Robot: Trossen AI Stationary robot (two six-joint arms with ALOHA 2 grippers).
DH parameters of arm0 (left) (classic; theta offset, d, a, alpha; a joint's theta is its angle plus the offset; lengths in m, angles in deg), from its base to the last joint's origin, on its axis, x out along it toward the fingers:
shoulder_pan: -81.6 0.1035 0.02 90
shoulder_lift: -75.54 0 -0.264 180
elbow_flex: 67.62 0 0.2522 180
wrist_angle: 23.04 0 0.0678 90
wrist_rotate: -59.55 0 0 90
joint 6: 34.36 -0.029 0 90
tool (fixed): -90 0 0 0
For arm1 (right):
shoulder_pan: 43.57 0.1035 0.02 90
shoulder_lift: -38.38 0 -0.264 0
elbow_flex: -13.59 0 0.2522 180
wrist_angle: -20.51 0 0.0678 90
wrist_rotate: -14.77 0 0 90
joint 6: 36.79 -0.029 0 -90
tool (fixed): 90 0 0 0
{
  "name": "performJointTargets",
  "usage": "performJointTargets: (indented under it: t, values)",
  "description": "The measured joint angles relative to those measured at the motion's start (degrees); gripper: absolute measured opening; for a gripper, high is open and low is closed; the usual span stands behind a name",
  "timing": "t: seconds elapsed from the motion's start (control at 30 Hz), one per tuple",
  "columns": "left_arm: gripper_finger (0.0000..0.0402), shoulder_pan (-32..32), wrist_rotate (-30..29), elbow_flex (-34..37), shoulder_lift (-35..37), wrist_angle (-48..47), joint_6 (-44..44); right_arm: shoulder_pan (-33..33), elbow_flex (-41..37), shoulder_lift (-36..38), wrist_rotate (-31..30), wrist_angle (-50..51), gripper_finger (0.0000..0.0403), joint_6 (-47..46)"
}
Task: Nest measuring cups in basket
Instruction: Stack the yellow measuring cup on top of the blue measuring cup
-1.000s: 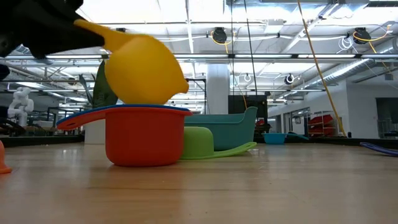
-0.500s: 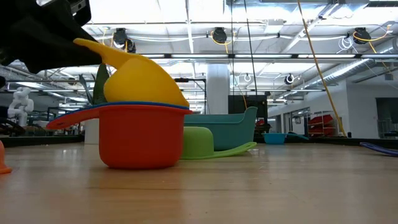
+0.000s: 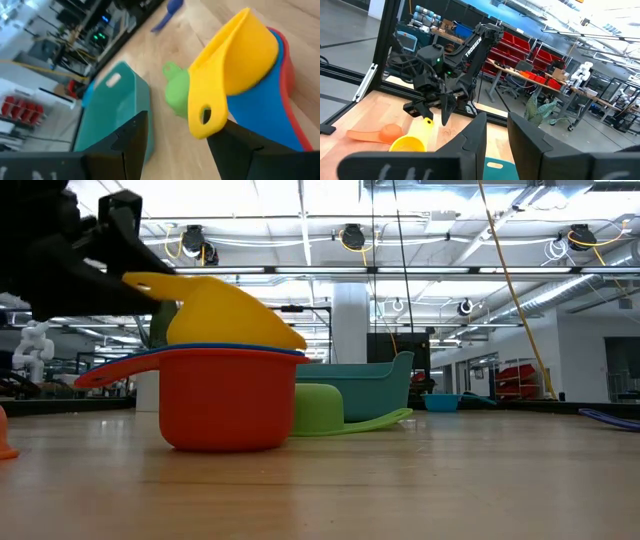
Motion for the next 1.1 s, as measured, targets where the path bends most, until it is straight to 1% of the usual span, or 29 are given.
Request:
performJointTargets:
  t: [0.2, 0.33, 0.57, 0.73, 0.87, 1.1]
  values:
    - [0.0198, 0.0, 0.0, 0.0, 0.1, -1.8, 7.6, 0.0, 0.0, 0.0, 0.0, 0.0, 0.0073, 0.0]
    - [0.0198, 0.0, 0.9, 0.0, 1.9, -2.4, 11.8, 0.0, 0.0, 0.0, 0.0, 0.0, 0.0073, 0.0]
    - [0.0198, 0.0, 8.1, 0.0, 8.5, -8.5, 21.4, 0.0, 0.0, 0.0, 0.0, 0.0, 0.0073, 0.0]
    - [0.0198, 0.0, 14.4, 0.0, 11.7, -11.2, 26.8, 0.0, 0.0, 0.0, 0.0, 0.0, 0.0073, 0.0]
    - [0.0198, -0.1, 18.9, 0.0, 12.4, -11.1, 28.7, 0.0, 0.0, 0.0, 0.0, 0.0, 0.0073, 0.0]
    - [0.0198, 0.0, 18.7, 0.0, 12.4, -11.2, 28.9, 0.0, 0.0, 0.0, 0.0, 0.0, 0.0073, 0.0]
